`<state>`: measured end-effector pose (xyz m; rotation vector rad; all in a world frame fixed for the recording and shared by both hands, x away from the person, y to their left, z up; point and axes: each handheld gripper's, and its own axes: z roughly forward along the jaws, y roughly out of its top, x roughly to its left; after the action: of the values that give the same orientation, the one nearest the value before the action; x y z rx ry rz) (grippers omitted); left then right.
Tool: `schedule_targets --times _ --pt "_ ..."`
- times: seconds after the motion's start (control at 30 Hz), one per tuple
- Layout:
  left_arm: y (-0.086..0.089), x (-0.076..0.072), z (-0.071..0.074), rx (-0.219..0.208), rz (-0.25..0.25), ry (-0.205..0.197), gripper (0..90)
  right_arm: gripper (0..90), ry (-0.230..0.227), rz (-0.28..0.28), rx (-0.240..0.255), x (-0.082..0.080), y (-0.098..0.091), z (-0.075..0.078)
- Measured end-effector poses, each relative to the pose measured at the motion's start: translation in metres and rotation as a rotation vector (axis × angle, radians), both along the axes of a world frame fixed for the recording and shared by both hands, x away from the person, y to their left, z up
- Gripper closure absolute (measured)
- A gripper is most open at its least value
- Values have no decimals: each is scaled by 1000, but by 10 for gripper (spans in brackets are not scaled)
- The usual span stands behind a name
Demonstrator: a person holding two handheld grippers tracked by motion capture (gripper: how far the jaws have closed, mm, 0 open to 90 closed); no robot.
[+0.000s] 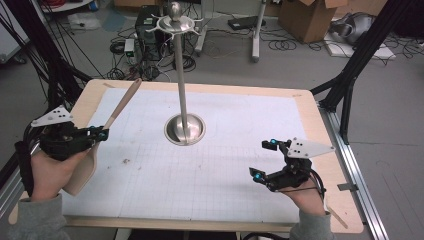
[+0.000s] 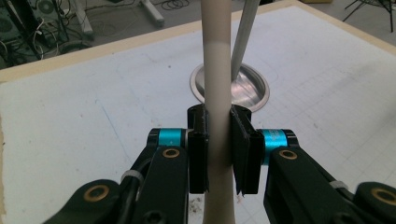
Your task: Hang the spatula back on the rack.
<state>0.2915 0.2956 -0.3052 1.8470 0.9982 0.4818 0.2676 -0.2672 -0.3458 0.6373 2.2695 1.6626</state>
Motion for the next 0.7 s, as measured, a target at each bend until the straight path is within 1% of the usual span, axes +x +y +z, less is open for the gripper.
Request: schedule_targets --times 0.07,0.13,0.27,0.53,0.57,0.63,0.7 --pt "0 2 3 -11 -9 -6 779 53 0 0 0 0 0 0" --pt "0 5 5 -15 2 -7 779 53 2 -2 0 0 0 0" --pt "-1 11 11 -28 -6 -4 780 53 1 1 1 0 0 0" --pt "-4 18 21 -15 -22 -13 779 53 -2 3 5 0 -1 0" --pt "-5 18 23 -27 -19 -17 779 53 -2 3 5 0 -1 0" --pt "-5 18 26 -30 -23 -21 780 53 -2 3 3 0 -1 0" --pt "-5 18 30 -23 -22 -24 780 53 0 4 4 0 -1 0"
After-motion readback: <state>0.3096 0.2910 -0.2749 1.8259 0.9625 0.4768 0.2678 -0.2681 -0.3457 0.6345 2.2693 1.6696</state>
